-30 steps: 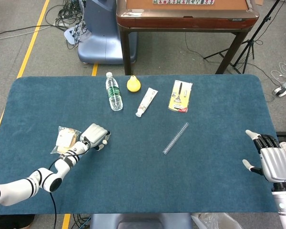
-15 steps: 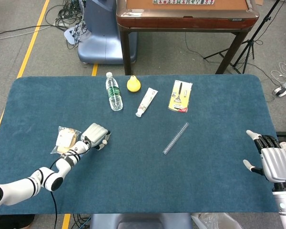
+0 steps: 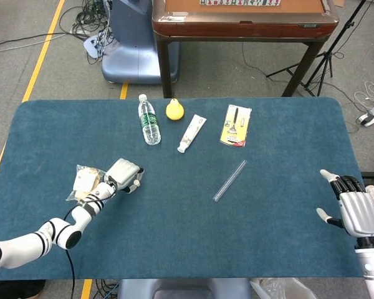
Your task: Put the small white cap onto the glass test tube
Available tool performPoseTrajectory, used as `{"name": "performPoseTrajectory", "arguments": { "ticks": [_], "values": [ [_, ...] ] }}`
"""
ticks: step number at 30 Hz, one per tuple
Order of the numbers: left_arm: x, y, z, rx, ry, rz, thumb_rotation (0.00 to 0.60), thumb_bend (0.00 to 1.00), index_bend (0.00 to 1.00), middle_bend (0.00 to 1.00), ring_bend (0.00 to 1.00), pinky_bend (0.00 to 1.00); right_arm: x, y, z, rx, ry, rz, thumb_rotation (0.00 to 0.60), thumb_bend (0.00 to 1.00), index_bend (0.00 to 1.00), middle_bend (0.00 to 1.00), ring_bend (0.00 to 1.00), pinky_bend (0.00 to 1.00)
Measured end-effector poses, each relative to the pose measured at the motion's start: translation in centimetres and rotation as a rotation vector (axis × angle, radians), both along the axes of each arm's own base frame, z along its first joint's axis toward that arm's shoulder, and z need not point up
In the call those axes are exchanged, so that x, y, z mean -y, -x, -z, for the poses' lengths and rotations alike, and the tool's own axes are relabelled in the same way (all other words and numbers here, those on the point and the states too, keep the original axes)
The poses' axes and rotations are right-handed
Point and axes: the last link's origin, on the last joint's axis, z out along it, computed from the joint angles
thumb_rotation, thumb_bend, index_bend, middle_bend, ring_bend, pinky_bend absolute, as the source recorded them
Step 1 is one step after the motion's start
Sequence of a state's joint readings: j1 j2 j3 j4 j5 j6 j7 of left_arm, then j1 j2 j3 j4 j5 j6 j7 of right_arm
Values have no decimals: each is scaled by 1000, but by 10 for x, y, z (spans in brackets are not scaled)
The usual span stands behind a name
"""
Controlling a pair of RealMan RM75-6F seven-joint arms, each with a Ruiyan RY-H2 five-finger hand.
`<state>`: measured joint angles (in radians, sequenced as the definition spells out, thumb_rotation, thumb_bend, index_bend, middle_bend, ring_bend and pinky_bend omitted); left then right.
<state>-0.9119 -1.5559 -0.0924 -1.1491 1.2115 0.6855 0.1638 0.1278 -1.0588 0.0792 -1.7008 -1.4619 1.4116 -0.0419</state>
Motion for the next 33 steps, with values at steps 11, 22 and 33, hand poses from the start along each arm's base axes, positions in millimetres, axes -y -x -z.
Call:
{"name": "performPoseTrajectory", "arguments": {
  "ticks": [11,22,33],
  "values": [
    [11,-7,-31,87,-34,14,600,314,529,1000,1000,1000,31,-25,17,-52,-141,-101,600,183,234,389,407,530],
    [34,-9,-61,98,-61,23,600,314,530,1000,1000,1000,93,-69,63,-143,-410,-268,600,190,356,790,945,998],
    [38,-1,-73,83,-84,-21,600,314,530,1000,1000,1000,134,-87,114,-246,-552,-343,600,191,383,926,1000,1000]
  ]
}}
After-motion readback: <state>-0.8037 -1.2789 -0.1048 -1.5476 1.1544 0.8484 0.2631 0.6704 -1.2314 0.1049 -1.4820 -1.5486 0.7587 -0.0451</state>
